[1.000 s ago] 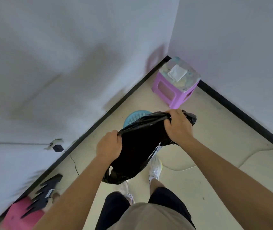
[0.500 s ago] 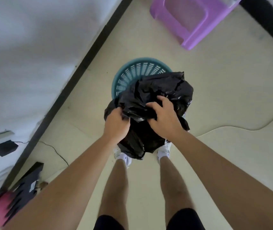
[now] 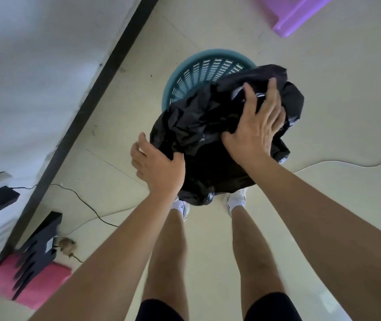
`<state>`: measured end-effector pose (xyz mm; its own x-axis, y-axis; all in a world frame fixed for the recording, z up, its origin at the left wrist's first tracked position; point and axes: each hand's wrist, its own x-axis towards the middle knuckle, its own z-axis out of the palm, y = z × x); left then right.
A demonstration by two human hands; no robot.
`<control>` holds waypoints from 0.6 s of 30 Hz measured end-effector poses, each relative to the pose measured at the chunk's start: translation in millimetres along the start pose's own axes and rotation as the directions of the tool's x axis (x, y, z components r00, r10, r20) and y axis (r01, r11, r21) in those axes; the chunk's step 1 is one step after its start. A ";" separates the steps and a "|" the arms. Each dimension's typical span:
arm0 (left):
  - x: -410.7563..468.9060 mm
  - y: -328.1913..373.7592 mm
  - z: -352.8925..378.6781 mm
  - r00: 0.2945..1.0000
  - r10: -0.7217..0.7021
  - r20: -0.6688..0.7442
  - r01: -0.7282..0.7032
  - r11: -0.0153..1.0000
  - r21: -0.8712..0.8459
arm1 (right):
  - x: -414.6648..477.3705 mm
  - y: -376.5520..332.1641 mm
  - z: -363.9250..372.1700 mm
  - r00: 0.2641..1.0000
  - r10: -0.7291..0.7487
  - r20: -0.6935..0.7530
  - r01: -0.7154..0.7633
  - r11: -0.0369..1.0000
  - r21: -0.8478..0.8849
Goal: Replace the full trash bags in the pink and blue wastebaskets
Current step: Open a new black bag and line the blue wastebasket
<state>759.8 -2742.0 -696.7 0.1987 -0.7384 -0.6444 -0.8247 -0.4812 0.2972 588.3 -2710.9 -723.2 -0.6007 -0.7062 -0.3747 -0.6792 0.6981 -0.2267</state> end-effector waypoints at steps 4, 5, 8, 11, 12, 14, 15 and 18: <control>11.8 2.5 18.1 0.984 -0.009 0.179 0.046 0.977 -0.207 | 17.4 12.7 4.5 0.936 0.313 0.161 -0.320 0.947 0.022; 16.1 6.9 23.7 0.979 0.023 0.201 0.019 0.979 -0.202 | 22.4 19.1 6.1 0.912 0.337 0.233 -0.354 0.935 0.035; 35.7 23.6 43.9 0.950 0.131 0.283 -0.087 0.983 -0.164 | 35.9 29.5 15.6 0.883 0.161 0.441 -0.263 0.947 0.182; 64.3 32.8 59.3 0.919 0.150 0.364 -0.098 0.983 -0.159 | 43.0 17.3 37.0 0.879 -0.039 0.476 -0.099 0.960 0.263; 74.4 34.7 63.9 0.915 0.123 0.384 -0.060 0.983 -0.173 | 46.0 12.2 46.0 0.876 -0.078 0.475 -0.067 0.958 0.279; 94.9 36.8 74.0 0.911 0.076 0.405 0.015 0.976 -0.216 | 55.6 6.1 67.0 0.862 -0.113 0.495 -0.048 0.953 0.300; 105.4 37.2 79.8 0.909 0.057 0.412 0.044 0.972 -0.231 | 62.2 5.7 78.6 0.849 -0.113 0.516 -0.054 0.953 0.298; 134.9 37.1 97.0 0.891 -0.029 0.452 0.144 0.964 -0.222 | 85.1 12.6 112.9 0.797 -0.070 0.600 -0.098 0.965 0.243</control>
<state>704.6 -2813.7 -840.9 -0.0382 -0.4304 -0.9018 -0.6491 -0.6755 0.3499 576.2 -2748.8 -859.4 -0.1782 -0.5411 -0.8218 -0.4944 0.7714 -0.4007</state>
